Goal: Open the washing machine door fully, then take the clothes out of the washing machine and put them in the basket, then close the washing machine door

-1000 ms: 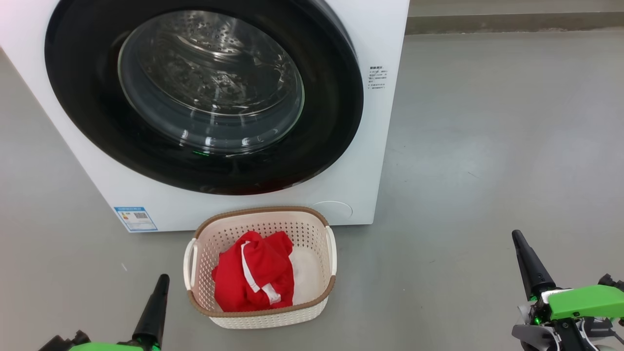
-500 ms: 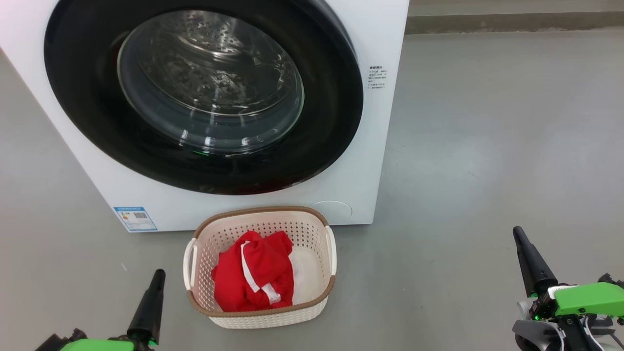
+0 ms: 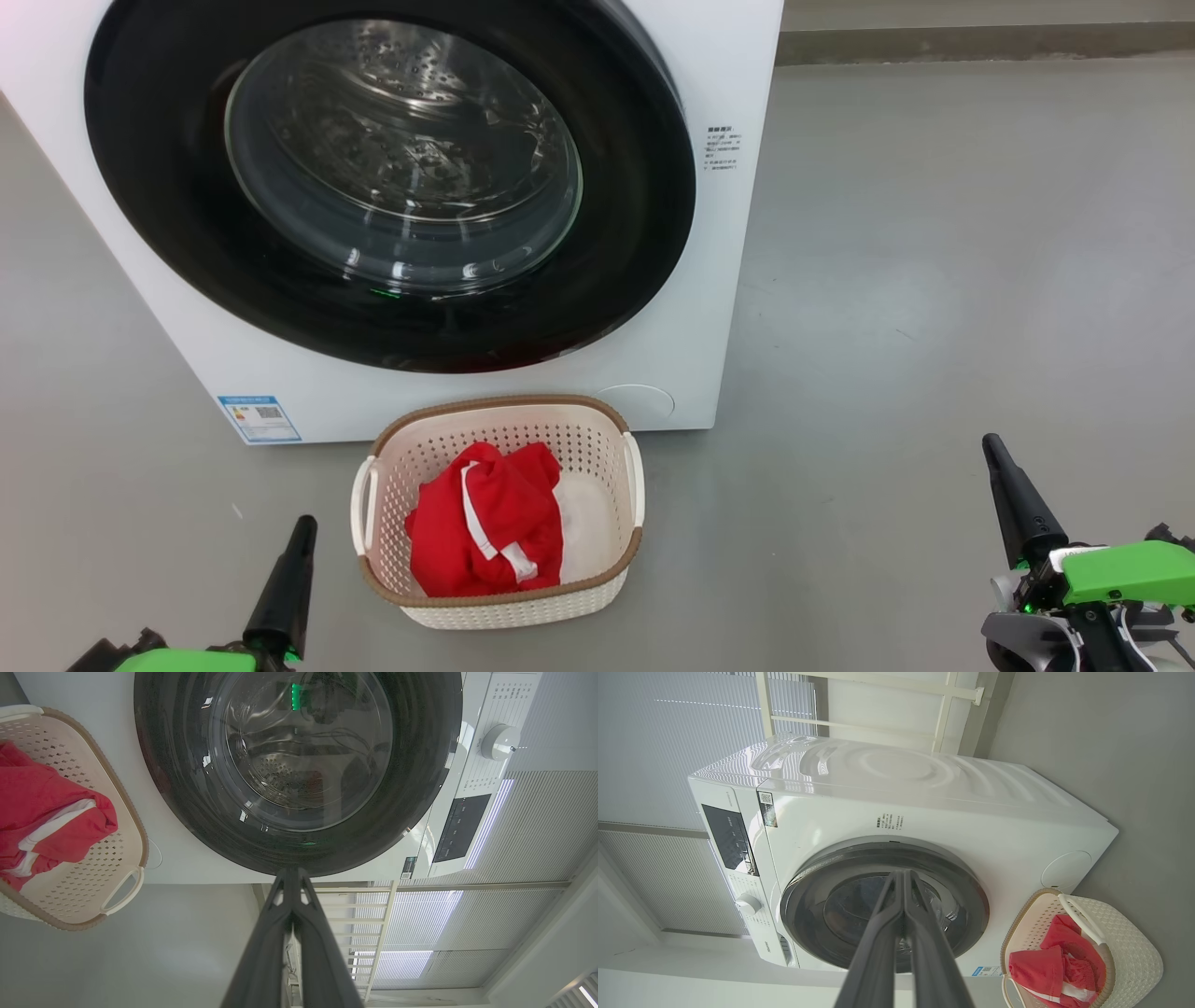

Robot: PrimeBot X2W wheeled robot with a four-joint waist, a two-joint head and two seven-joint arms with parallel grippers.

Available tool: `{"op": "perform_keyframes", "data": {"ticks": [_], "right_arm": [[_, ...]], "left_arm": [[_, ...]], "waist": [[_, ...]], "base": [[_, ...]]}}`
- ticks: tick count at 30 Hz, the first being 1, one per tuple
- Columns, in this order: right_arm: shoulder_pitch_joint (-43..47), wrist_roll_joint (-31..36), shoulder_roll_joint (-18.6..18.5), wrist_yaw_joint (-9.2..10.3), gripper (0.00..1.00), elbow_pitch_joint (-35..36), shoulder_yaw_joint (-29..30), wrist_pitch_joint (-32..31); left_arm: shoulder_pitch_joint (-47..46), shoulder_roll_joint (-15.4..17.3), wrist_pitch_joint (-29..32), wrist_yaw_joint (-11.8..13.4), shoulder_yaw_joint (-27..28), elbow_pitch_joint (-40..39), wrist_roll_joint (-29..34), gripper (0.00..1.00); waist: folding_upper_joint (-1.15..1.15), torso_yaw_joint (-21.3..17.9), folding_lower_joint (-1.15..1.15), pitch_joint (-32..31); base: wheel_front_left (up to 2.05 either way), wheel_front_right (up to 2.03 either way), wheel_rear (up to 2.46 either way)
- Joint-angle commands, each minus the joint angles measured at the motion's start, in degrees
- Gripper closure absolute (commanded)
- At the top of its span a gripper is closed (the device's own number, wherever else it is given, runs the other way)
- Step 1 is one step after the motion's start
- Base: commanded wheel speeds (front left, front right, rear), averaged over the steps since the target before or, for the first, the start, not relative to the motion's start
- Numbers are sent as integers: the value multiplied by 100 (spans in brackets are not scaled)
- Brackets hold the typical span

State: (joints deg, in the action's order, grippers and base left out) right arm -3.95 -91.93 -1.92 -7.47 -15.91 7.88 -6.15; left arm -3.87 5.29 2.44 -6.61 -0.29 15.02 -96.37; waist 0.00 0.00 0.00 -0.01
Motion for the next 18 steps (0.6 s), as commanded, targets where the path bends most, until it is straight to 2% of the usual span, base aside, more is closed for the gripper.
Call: {"op": "perform_keyframes", "data": {"ticks": [1,18], "right_arm": [[-280,-14,-96,-2,100,144,-124,-41],[-280,-14,-96,-2,100,144,-124,-41]], "left_arm": [[-243,115,20,-69,203,-115,10,100],[-244,99,37,-69,225,-113,29,100]], "waist": [[0,0,0,0],[0,0,0,0]], "base": [[0,0,0],[0,0,0]]}}
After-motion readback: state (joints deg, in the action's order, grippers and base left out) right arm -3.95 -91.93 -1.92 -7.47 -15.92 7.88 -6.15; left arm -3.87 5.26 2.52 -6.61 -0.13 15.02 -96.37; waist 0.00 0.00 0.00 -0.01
